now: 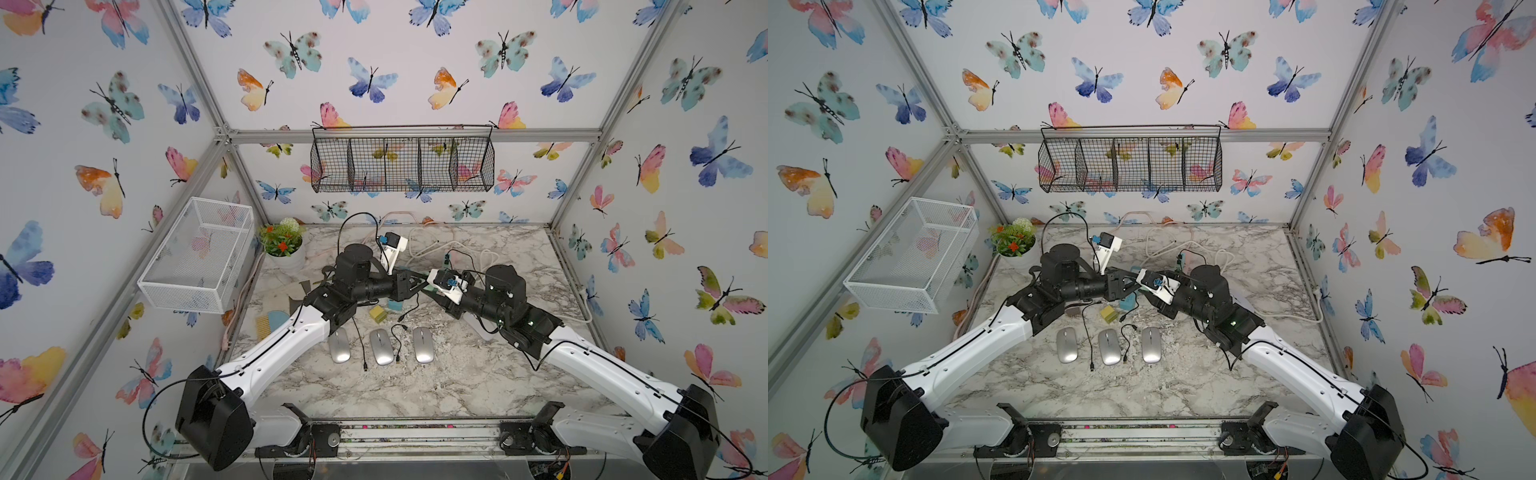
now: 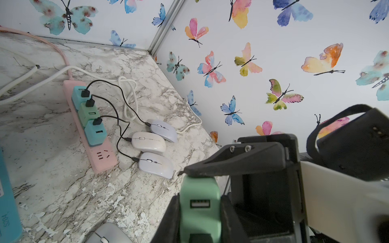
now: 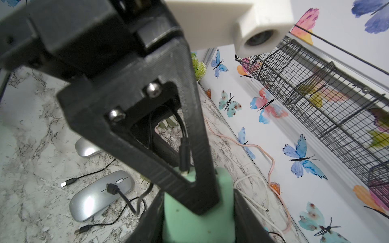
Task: Unplug the wireless mouse
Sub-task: Remove the power cord from the plug.
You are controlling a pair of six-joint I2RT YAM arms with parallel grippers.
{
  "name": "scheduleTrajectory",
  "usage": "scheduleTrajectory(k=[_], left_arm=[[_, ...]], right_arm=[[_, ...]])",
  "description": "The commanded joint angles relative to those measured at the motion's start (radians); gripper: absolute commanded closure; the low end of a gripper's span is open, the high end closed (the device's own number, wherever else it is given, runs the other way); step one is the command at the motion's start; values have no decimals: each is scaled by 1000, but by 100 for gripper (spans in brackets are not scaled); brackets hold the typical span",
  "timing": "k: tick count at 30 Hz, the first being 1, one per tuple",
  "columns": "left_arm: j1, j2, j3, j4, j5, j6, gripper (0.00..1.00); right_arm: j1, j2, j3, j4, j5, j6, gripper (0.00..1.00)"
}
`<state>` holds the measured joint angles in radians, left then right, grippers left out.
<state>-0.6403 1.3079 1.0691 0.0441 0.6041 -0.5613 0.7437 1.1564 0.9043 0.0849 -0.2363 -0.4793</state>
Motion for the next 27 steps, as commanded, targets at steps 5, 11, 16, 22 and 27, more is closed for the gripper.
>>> scheduleTrajectory(k=[5, 11, 16, 22, 27], left_arm=[[33, -91, -10, -58, -111, 63, 29], [86, -111, -23, -66, -12, 88, 34], [87, -86, -18, -86, 84, 121, 34], [86, -73, -12, -99, 146, 155, 44], [85, -78, -2, -115, 152, 181, 72]], right_arm=[[5, -50, -39, -5, 59, 24, 75], [5, -70, -51, -13, 65, 24, 75], [5, -70, -53, -10, 57, 25, 76], [5, -70, -54, -5, 60, 26, 76], [5, -67, -59, -4, 74, 27, 77]])
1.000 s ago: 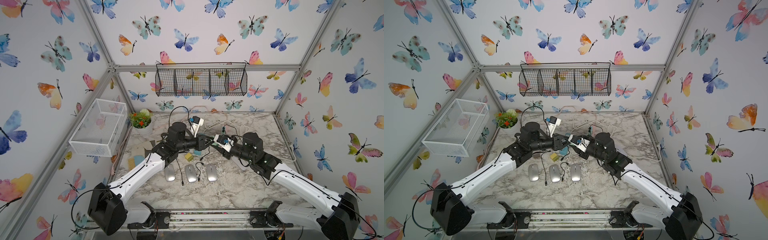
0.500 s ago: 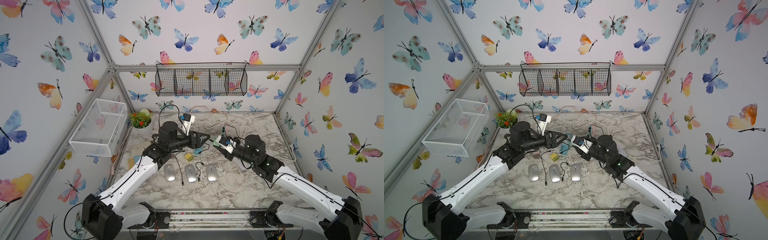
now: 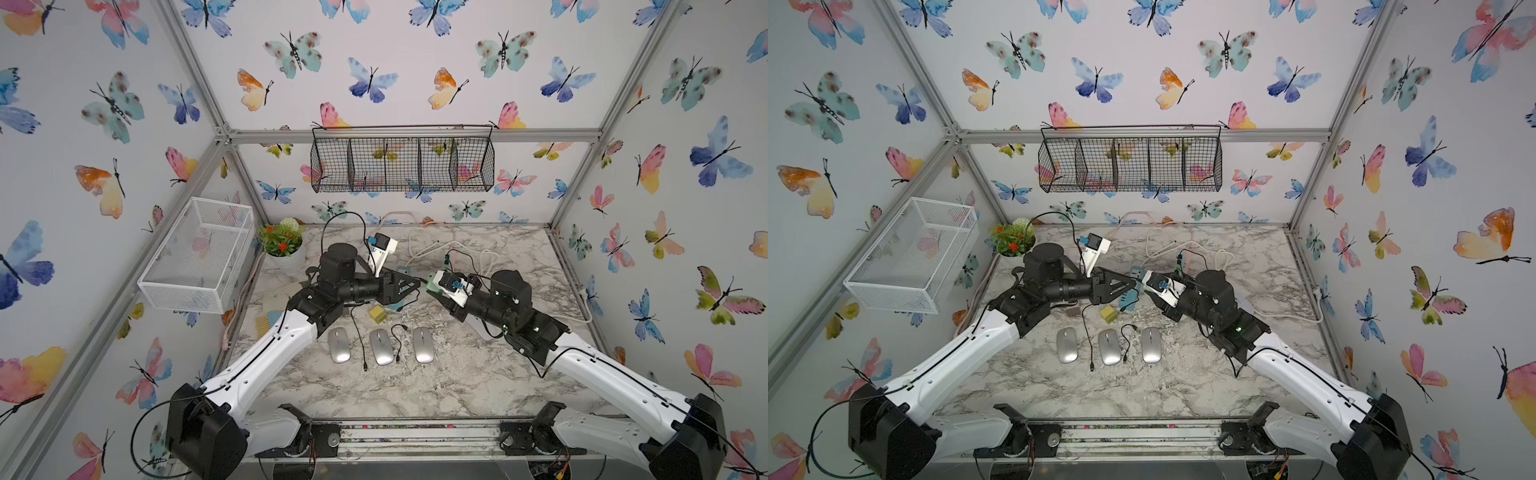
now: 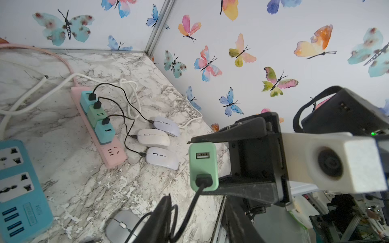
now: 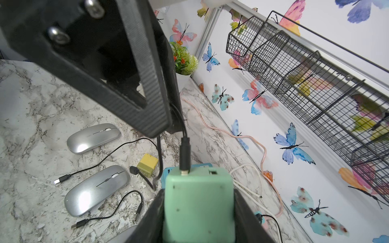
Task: Unplug the wireless mouse
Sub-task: Remove the power cord from the plug.
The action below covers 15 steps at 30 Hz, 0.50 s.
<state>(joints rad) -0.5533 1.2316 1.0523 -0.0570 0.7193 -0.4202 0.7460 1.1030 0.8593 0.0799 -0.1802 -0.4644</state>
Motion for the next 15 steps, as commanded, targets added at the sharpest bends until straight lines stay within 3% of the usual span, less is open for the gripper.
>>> scheduleTrajectory(k=[1, 7, 11, 15], left_arm=[[0, -2, 17, -22, 30, 45, 78], [0, -7, 28, -58, -26, 64, 99], [12, -29, 38, -88, -62, 83, 100], [73, -56, 27, -95, -21, 80, 100]], right_arm=[[3, -15, -13, 1, 19, 12, 77], [3, -11, -13, -8, 22, 9, 78], [3, -8, -17, -66, 64, -14, 80], [3, -26, -44, -129, 154, -25, 83]])
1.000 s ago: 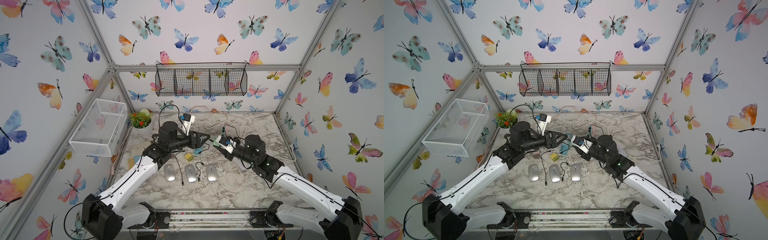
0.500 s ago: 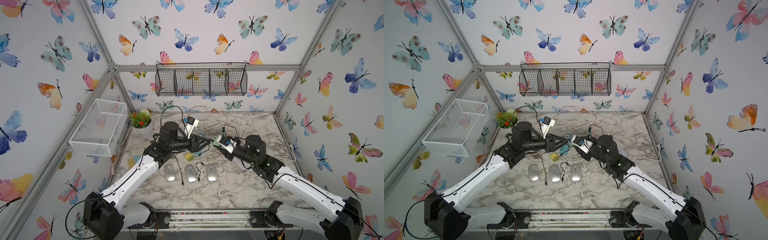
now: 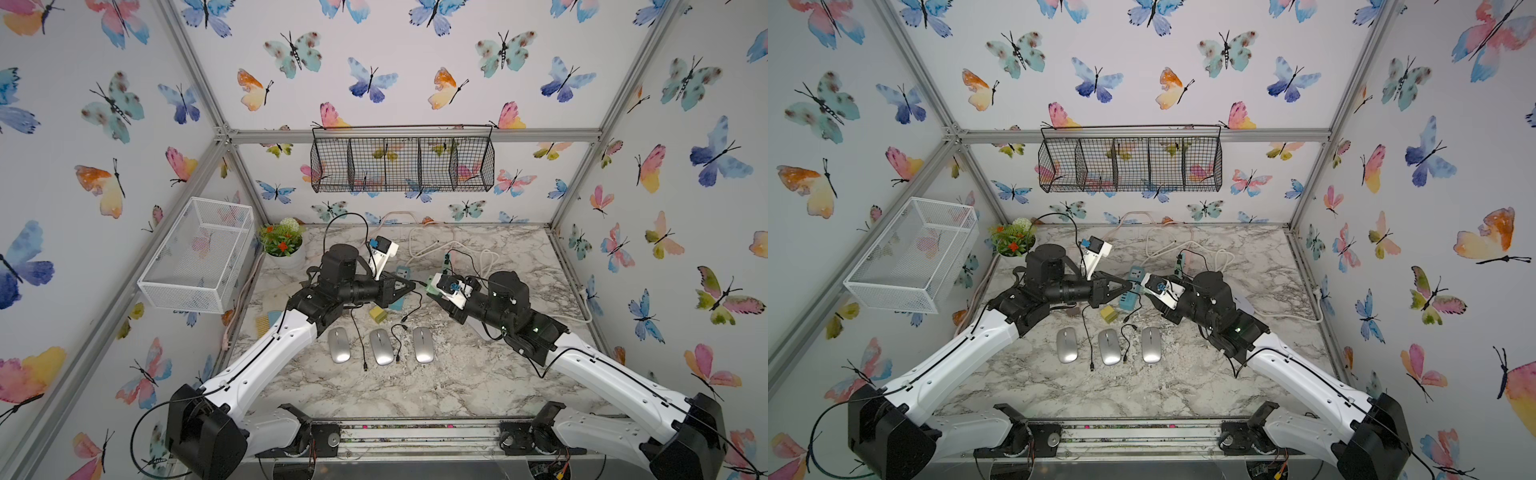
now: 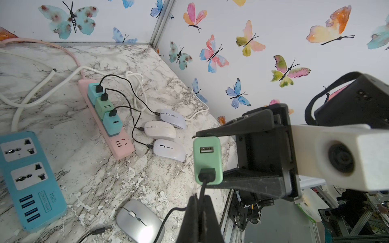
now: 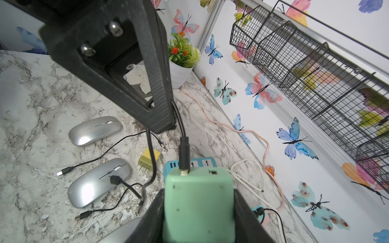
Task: Unplug the wireless mouse
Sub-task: Remove the power cord from the plug, then place the plug at the center of the board.
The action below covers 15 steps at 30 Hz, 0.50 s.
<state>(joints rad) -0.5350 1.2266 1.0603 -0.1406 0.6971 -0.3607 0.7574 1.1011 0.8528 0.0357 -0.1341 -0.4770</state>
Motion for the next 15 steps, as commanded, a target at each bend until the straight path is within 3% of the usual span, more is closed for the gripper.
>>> scheduleTrajectory(k=[1, 10, 15], left_arm=[[74, -58, 11, -7, 11, 16, 100], [104, -67, 15, -9, 25, 20, 100], [112, -90, -17, -30, -77, 16, 100]], right_arm=[[-9, -36, -50, -84, 117, -11, 84], [-9, -16, -46, -87, 131, 12, 86], [-9, 42, -40, -72, 188, 131, 98]])
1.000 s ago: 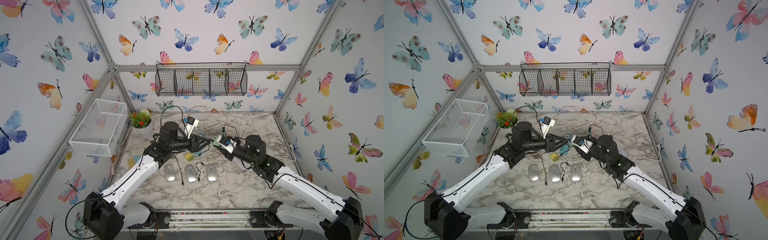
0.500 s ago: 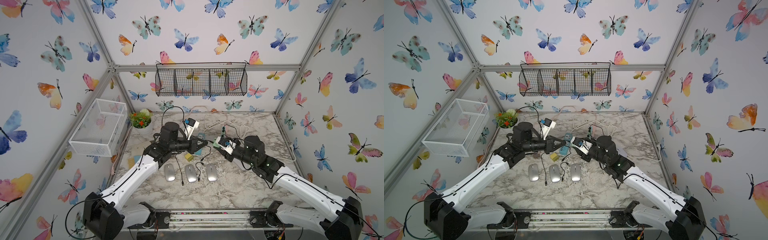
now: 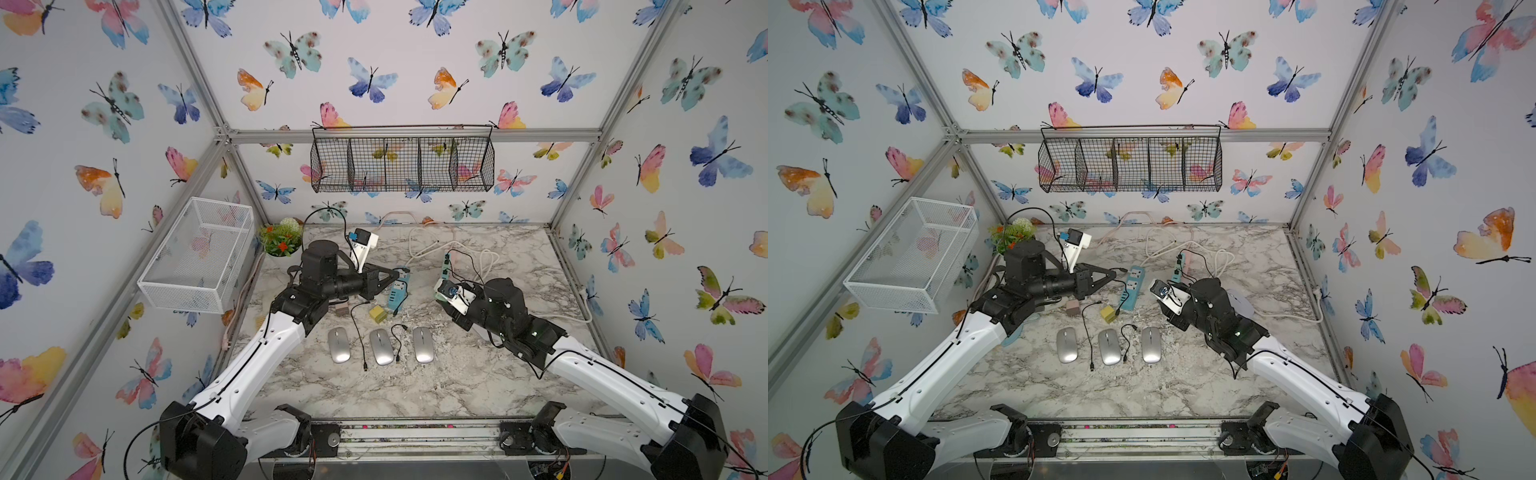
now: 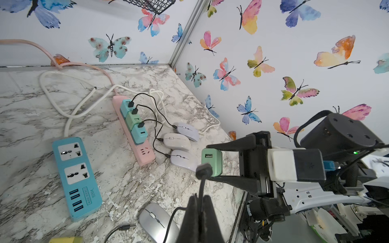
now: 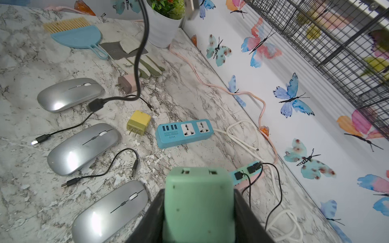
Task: Unplug the wireless mouse
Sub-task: Place the plug at the center of the board.
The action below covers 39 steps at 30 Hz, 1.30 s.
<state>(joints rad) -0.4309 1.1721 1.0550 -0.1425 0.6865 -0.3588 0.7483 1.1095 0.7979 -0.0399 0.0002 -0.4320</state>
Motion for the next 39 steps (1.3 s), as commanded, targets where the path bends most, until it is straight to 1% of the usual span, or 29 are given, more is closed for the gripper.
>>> scheduleTrajectory(k=[1, 3, 9, 11, 14, 17, 20, 24, 27, 30, 33, 39], left_arm=[[6, -41, -17, -36, -98, 15, 100], [6, -53, -29, -47, -149, 18, 100], [-12, -95, -69, -90, -360, 9, 100], [-35, -112, -83, -102, -430, 8, 100], [-81, -138, -107, -112, -527, 6, 100], [-91, -154, -142, -97, -538, -23, 100], [-93, -178, -175, -75, -550, -53, 100], [-93, -200, -197, -53, -548, -66, 100], [-93, -201, -191, -66, -550, -66, 100], [-93, -215, -197, -69, -553, -68, 100], [-93, -228, -208, -65, -554, -77, 100], [-92, -234, -222, -57, -550, -83, 100]], right_arm=[[0, 53, 15, 12, 77, 142, 99], [0, 91, 17, 21, 89, 261, 99], [0, 179, 3, 72, 37, 623, 99], [0, 207, 1, 79, -2, 693, 99], [0, 283, 22, 59, -21, 788, 99], [0, 386, 71, 20, -25, 831, 99], [0, 471, 111, 18, 14, 851, 99], [0, 592, 198, 7, 12, 840, 99], [0, 662, 249, -3, 35, 837, 96], [0, 717, 288, -14, 50, 831, 88], [0, 753, 305, -26, 60, 834, 82], [0, 781, 296, -20, 58, 839, 67]])
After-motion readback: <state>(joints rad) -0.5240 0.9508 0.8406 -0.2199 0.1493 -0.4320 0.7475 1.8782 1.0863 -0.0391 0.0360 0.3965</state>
